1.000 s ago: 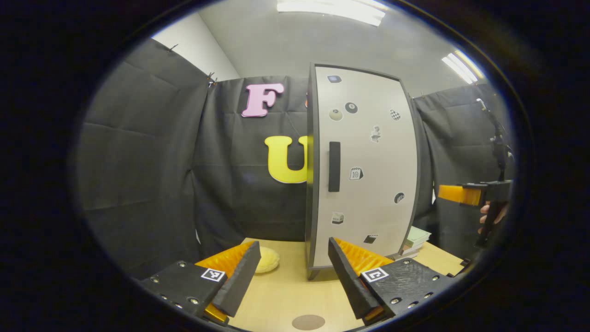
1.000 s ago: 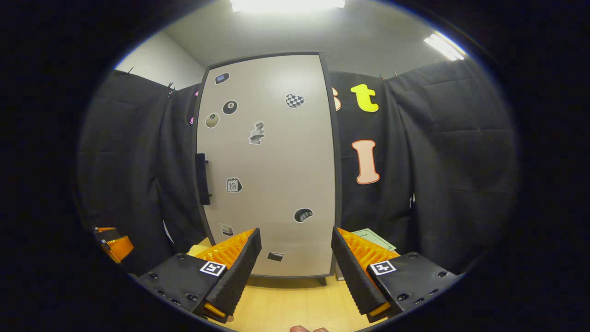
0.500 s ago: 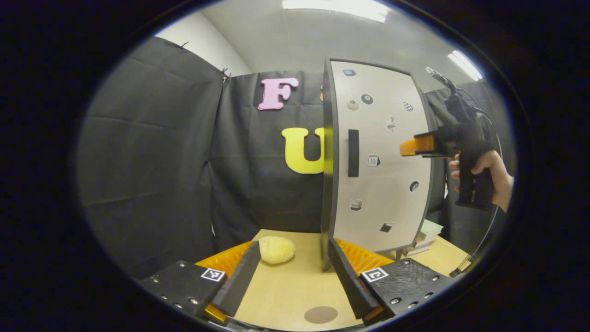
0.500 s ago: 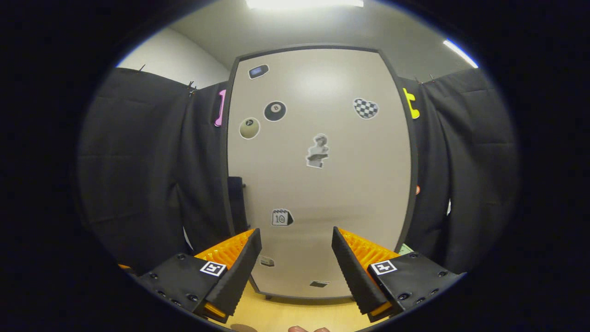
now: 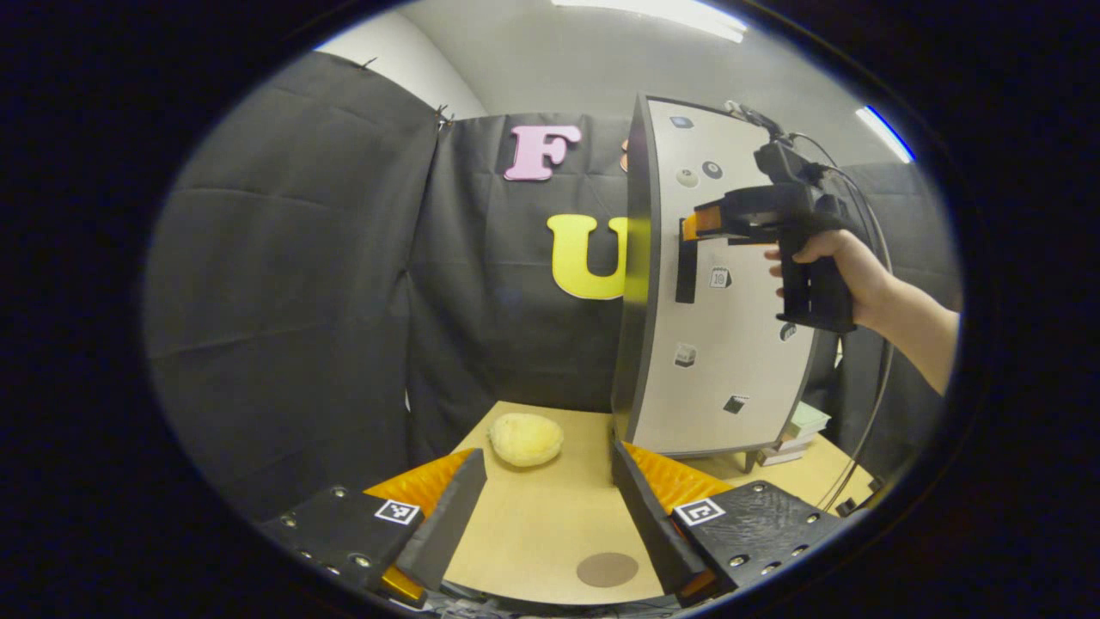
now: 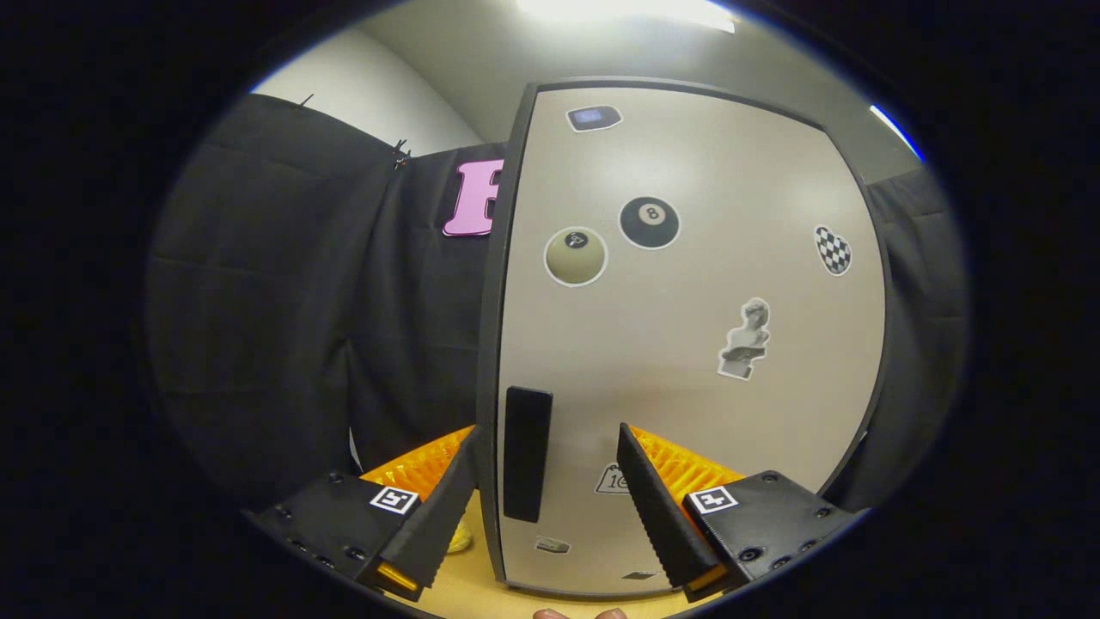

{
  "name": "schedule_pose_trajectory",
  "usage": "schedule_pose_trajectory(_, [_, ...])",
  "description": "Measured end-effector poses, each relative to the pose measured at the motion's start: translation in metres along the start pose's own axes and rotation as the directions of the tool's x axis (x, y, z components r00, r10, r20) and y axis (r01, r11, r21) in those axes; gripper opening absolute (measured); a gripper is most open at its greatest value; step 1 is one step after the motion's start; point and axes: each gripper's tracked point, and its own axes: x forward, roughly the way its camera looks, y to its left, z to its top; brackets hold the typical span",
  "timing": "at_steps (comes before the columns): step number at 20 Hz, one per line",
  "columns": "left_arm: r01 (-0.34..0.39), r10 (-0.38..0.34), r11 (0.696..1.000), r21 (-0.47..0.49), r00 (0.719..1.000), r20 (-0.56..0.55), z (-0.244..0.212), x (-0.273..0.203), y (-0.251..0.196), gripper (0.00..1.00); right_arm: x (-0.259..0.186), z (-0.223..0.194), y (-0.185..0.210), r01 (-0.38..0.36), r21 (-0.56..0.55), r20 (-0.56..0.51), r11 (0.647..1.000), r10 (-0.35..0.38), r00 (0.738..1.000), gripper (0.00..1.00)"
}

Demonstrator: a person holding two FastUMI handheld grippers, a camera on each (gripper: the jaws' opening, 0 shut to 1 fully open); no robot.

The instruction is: Open the cabinet door with the right hand, grasp the bottle in the cabinet with the left hand and place it on the coaster, then close the cabinet door with the right hand.

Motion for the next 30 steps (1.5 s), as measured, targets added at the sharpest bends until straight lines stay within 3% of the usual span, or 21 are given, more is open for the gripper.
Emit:
schedule_pose_trajectory(3, [-0.019,0.019,1.0,-0.01,1.0,0.0,-0.001,0.003,0.006,0.9,0.02,-0.014,-0.001,0.056,0.012,-0.05,0.998,-0.056,0.997,0.99])
schedule_pose_trajectory(5, [-0.031,0.031,0.999,-0.007,1.0,-0.004,-0.003,0.005,0.01,0.89,0.026,-0.018,0.006,0.06,0.065,-0.069,0.996,-0.055,0.996,0.96])
schedule_pose_trajectory(7, [-0.038,0.038,0.999,-0.003,0.999,-0.011,-0.008,0.004,0.011,0.89,0.03,-0.018,0.005,0.085,0.1,-0.076,0.991,-0.078,0.994,0.84])
schedule_pose_trajectory(8, [-0.039,0.039,0.999,-0.003,0.999,-0.014,-0.01,0.005,0.011,0.89,0.035,-0.019,0.006,0.088,0.102,-0.082,0.991,-0.079,0.993,0.65])
schedule_pose_trajectory(11, [-0.043,0.043,0.999,0.0,0.999,-0.019,-0.011,0.003,0.012,0.94,0.045,-0.036,0.007,0.098,0.073,-0.141,0.992,-0.087,0.986,0.6])
schedule_pose_trajectory(14, [-0.04,0.041,0.999,0.013,0.999,-0.018,-0.01,0.001,0.012,0.91,0.042,-0.042,0.01,0.13,0.077,-0.172,0.989,-0.115,0.978,0.37])
schedule_pose_trajectory(16, [-0.041,0.041,0.999,0.02,0.999,-0.006,-0.006,-0.002,0.012,0.89,0.04,-0.041,0.011,0.127,0.084,-0.168,0.988,-0.112,0.979,0.38])
schedule_pose_trajectory(19, [-0.043,0.043,0.999,0.017,0.999,0.001,-0.006,-0.011,0.012,0.89,0.043,-0.042,0.012,0.096,0.089,-0.152,0.991,-0.081,0.985,0.29])
schedule_pose_trajectory(22, [-0.059,0.058,0.998,0.029,0.998,0.004,-0.007,-0.016,0.015,0.89,0.038,-0.041,0.014,0.049,0.082,-0.134,0.995,-0.038,0.99,0.1])
schedule_pose_trajectory(30, [-0.066,0.066,0.998,-0.019,0.998,-0.005,-0.009,-0.017,0.013,0.89,0.0,-0.036,0.021,-0.055,0.08,-0.103,0.995,0.063,0.993,0.13])
